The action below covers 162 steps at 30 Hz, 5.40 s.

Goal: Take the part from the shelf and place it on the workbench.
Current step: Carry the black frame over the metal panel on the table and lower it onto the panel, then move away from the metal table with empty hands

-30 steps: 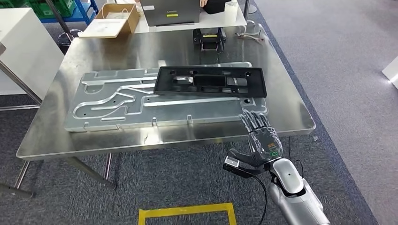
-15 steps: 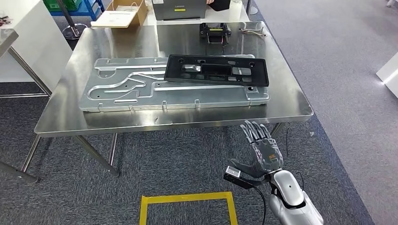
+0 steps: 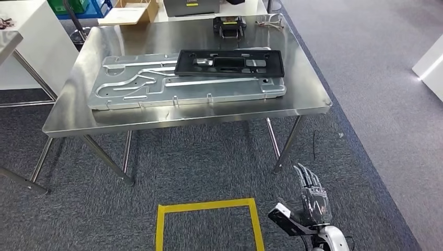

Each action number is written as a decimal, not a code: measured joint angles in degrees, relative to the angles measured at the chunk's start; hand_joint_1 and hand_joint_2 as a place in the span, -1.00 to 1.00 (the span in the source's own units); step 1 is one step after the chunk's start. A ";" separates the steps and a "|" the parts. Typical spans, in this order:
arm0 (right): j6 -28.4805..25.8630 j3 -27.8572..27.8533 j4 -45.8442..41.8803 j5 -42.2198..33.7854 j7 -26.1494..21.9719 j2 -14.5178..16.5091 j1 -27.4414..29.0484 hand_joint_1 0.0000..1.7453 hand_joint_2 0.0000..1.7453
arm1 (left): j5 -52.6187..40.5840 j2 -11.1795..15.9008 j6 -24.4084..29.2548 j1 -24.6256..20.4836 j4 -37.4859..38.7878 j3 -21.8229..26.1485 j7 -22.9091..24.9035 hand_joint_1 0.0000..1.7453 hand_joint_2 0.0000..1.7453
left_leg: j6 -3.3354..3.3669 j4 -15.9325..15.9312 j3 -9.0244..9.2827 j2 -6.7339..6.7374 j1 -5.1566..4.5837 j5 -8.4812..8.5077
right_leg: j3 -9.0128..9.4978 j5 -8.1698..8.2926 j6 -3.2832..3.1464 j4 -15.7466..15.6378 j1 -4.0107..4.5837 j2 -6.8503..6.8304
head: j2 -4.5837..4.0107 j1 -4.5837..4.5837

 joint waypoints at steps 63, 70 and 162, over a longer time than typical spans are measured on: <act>32.60 -78.66 42.15 2.20 -2.70 14.49 -2.21 -1.00 -1.00 | 3.31 -5.67 -0.34 -0.27 -6.64 3.72 0.20 -1.00 -1.00 | 0.73 -0.38 0.93 0.24 -0.33 -0.29 | 3.79 -2.76 -0.42 -1.07 -0.01 -0.77 | 0.00 -0.01; 30.36 -78.73 47.15 7.36 3.79 14.33 -2.19 -1.00 -1.00 | 3.05 -5.63 0.04 -0.21 -6.64 3.50 0.48 -1.00 -1.00 | 0.40 0.26 6.87 1.75 -0.21 -2.01 | 0.57 -1.40 -0.33 0.43 0.42 -3.45 | 0.00 -0.02; 35.30 -79.50 59.06 15.54 -7.94 10.14 -5.40 -1.00 -1.00 | 0.56 2.30 8.04 -2.51 2.80 -4.65 6.29 -1.00 -1.00 | -0.21 -0.93 5.27 1.84 0.21 -0.43 | -0.19 -1.51 0.11 1.34 0.07 -4.34 | 0.00 -0.04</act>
